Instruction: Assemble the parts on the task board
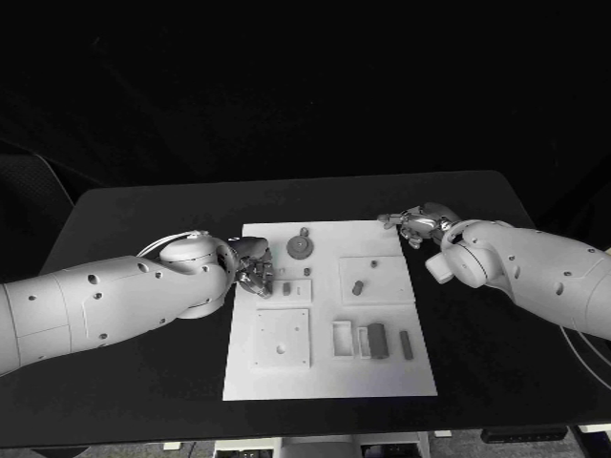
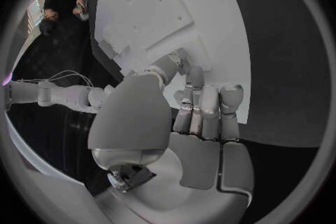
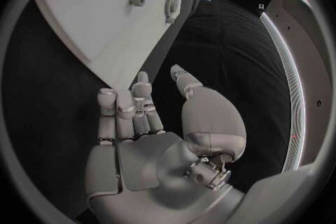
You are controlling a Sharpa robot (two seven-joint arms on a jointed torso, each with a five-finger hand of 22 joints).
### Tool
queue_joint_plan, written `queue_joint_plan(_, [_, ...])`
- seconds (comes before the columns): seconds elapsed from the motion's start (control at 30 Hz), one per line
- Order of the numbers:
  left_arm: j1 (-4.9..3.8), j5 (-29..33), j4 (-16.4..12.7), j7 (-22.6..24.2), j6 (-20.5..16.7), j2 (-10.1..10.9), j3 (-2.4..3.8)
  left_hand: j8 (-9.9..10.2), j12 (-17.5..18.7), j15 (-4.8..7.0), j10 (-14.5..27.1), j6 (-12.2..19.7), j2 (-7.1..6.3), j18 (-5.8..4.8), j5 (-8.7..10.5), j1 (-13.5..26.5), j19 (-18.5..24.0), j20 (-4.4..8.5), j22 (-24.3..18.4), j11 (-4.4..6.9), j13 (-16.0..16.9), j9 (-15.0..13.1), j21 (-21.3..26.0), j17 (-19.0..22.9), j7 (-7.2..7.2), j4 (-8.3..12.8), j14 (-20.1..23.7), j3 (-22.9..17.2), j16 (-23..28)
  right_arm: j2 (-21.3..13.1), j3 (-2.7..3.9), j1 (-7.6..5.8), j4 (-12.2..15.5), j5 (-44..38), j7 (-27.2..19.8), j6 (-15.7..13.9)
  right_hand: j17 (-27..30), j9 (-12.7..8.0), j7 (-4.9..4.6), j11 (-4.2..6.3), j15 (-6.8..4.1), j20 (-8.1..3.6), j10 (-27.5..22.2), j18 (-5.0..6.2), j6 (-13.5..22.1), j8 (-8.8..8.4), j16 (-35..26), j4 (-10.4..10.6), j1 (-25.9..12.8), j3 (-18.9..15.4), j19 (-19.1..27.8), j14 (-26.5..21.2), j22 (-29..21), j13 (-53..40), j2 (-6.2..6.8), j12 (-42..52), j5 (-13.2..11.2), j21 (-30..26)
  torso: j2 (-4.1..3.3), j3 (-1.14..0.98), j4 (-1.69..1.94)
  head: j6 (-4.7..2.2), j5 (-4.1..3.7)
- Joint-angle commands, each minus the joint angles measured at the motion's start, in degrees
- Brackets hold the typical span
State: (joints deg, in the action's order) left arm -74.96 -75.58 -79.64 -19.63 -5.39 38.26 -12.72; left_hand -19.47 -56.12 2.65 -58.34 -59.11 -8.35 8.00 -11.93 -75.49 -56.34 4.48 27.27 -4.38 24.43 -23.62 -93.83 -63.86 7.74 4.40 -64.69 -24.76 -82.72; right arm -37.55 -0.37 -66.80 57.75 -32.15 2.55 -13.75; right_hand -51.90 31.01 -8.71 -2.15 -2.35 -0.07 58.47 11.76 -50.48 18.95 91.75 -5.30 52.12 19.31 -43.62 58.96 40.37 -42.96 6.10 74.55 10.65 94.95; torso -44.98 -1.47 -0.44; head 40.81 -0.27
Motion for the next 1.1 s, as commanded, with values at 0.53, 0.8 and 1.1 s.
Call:
queue_joint_plan(0.53, [-0.41,0.8,1.6,0.2,5.2,-1.1,0.03,0.1,0.2,0.32,-0.4,-0.8,0.83,2.10,0.15,-0.5,0.1,0.11,-0.2,-0.66,-0.3,0.0,0.6,0.2,0.68,0.0,0.4,-1.0,0.2,0.5,-0.01,0.16,-0.3,-0.4,-0.3,1.1,0.1,-0.1,-0.43,-0.09,-0.57,-0.10,0.2,1.61,-0.1,-0.14,-0.2,0.0,-0.5,-0.4,-0.3,0.0,0.1,0.1,-0.29,-0.3,0.0,7.6,0.00,0.09,0.08,0.43,-0.28])
queue_joint_plan(0.8, [-0.41,0.7,1.1,-0.2,5.6,-0.8,0.03,0.1,0.2,0.31,-0.3,-0.8,0.77,2.10,0.18,-0.5,0.1,0.11,-0.2,-0.67,-0.3,0.0,0.6,0.2,0.68,0.0,0.5,-1.1,0.3,0.5,-0.01,0.21,-0.4,-0.4,-0.3,1.1,0.1,-0.1,-0.43,-0.09,-0.57,-0.10,0.2,1.61,-0.1,-0.14,-0.2,0.0,-0.5,-0.4,-0.3,0.0,0.1,0.1,-0.29,-0.3,0.0,7.5,0.02,0.09,0.07,0.55,-0.25])
queue_joint_plan(1.1, [-0.48,0.8,0.4,-0.8,5.7,-0.3,0.03,0.1,0.3,0.31,-0.3,-0.8,0.74,2.09,0.20,-0.5,0.1,0.10,-0.2,-0.69,-0.3,0.0,0.6,0.2,0.68,0.0,0.5,-1.1,0.3,0.5,-0.01,0.24,-0.4,-0.4,-0.3,1.2,0.1,-0.1,-0.43,-0.09,-0.57,-0.10,0.2,1.61,-0.1,-0.15,-0.2,0.0,-0.5,-0.4,-0.3,0.0,0.1,0.1,-0.29,-0.3,0.0,7.5,0.03,0.11,0.09,0.69,-0.29])
